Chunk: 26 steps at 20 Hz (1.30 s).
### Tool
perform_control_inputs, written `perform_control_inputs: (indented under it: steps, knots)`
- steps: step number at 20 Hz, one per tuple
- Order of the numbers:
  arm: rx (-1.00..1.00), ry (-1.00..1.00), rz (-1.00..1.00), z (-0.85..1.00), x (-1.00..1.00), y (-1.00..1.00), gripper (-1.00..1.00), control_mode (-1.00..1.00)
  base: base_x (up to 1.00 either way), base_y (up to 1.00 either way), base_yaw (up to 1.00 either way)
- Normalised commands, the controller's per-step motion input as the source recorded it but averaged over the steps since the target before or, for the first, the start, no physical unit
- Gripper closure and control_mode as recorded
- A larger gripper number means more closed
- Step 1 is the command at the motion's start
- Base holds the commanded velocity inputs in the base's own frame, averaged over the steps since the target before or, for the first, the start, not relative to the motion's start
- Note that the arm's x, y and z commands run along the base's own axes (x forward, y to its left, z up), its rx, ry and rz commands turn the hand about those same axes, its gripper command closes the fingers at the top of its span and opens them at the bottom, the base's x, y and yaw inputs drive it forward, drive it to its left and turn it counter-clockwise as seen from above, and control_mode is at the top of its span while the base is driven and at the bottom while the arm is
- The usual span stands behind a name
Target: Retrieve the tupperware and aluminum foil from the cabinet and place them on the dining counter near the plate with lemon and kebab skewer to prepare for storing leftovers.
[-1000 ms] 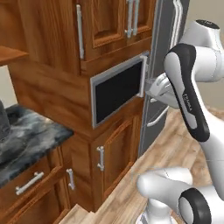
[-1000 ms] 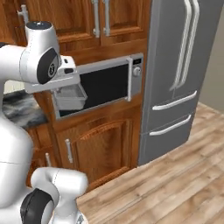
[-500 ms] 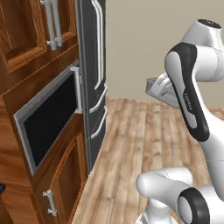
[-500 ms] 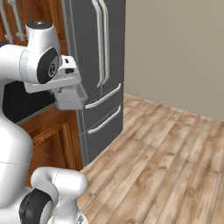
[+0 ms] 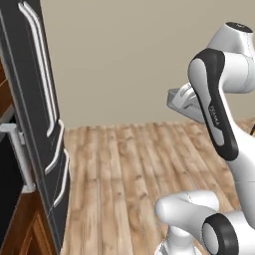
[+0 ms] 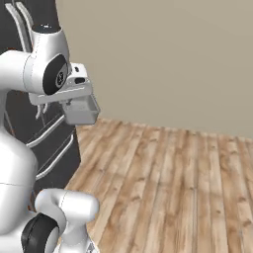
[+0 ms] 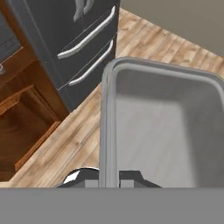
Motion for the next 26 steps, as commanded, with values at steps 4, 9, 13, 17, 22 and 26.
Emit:
perform_control_inputs:
  steps: [4,9,13,17,22,26]
  knots:
    - [0.00,0.00,0.00,0.00,0.00,0.00,1.00,1.00,1.00,-0.01,-0.43]
    - [0.00,0.00,0.00,0.00,0.00,0.00,1.00,1.00,1.00,0.00,-0.36]
    - [0.00,0.00,0.00,0.00,0.00,0.00,1.00,1.00,1.00,0.00,-0.43]
    - [0.00,0.00,0.00,0.00,0.00,0.00,1.00,1.00,1.00,0.00,-0.49]
    - [0.00,0.00,0.00,0.00,0.00,0.00,1.00,1.00,1.00,0.00,-0.49]
    - [0.00,0.00,0.00,0.00,0.00,0.00,1.00,1.00,1.00,0.00,-0.49]
